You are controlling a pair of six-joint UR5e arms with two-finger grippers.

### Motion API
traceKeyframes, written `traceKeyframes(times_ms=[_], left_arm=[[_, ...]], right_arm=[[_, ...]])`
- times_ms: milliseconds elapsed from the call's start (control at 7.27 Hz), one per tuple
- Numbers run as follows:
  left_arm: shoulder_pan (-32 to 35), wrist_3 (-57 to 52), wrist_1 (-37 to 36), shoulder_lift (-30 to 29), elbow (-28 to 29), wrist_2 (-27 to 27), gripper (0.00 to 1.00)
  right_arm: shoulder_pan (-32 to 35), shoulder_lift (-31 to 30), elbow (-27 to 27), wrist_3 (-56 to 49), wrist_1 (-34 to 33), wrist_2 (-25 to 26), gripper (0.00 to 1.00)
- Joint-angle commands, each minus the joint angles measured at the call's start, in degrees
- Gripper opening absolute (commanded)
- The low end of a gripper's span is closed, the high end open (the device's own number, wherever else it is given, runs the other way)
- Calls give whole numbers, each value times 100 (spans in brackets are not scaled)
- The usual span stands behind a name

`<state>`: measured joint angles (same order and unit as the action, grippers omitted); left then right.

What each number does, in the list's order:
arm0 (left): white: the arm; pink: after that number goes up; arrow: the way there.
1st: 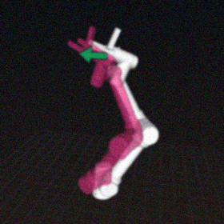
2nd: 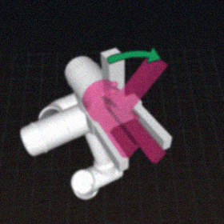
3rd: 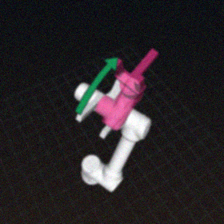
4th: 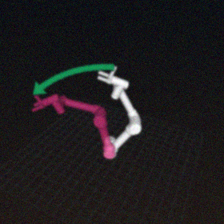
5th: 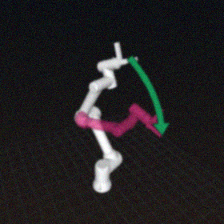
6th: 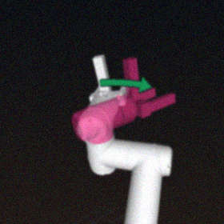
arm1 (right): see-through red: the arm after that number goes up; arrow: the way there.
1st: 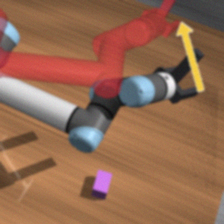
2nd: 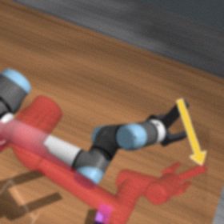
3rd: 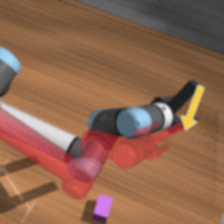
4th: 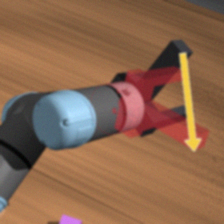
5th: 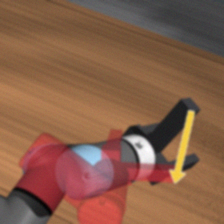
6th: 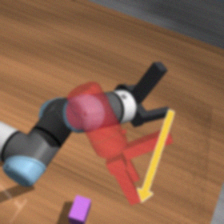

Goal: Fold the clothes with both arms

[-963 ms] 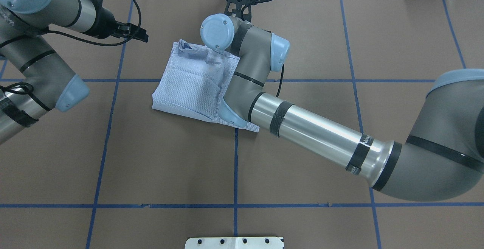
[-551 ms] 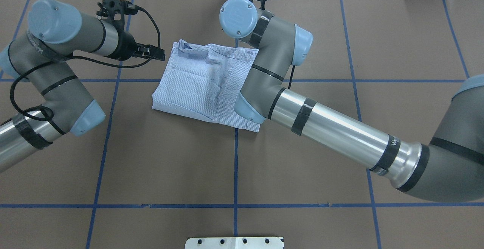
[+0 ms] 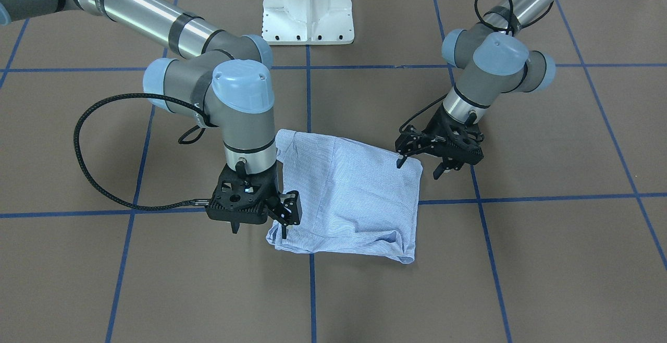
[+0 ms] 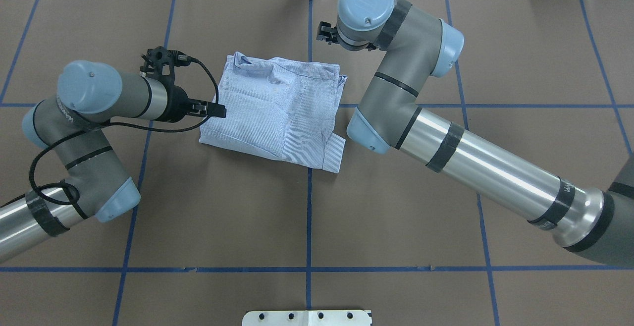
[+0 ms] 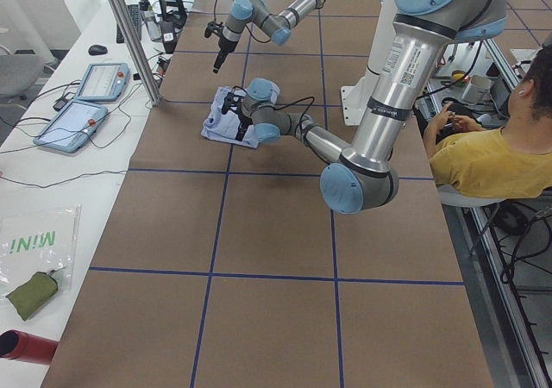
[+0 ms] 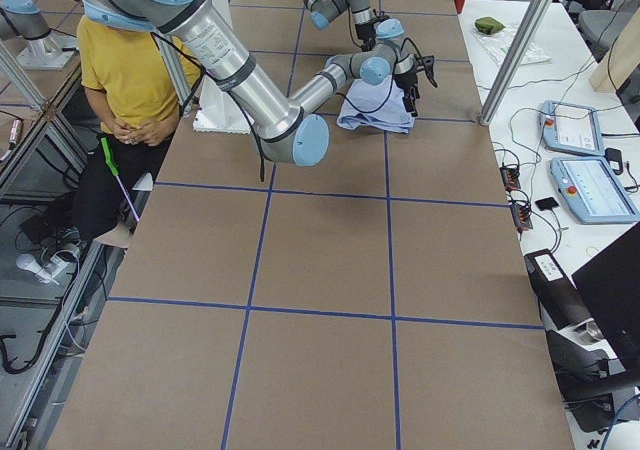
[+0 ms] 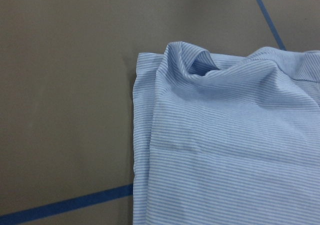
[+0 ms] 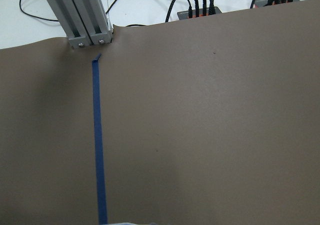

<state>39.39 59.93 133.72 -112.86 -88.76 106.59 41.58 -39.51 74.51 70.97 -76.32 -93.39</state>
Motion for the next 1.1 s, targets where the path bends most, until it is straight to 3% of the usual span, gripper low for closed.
traceKeyframes(times_ms=[0,275,413,551,963], left_arm=[[-317,300,101,36,7,-252,75],[-318,282,101,44,17,-261,52],[-335,308,101,36,-19,-253,22],[-449,396,93,53,-123,-279,0],[-897,678,66,710,-1035,-376,0]], right_arm=[[69,-136,151,-144,-6,-30,99],[78,-145,151,-154,-6,-30,99],[78,-154,160,-154,-6,-30,99],[87,-215,212,-154,-6,-30,99],[87,-863,1010,-294,-6,-109,99]])
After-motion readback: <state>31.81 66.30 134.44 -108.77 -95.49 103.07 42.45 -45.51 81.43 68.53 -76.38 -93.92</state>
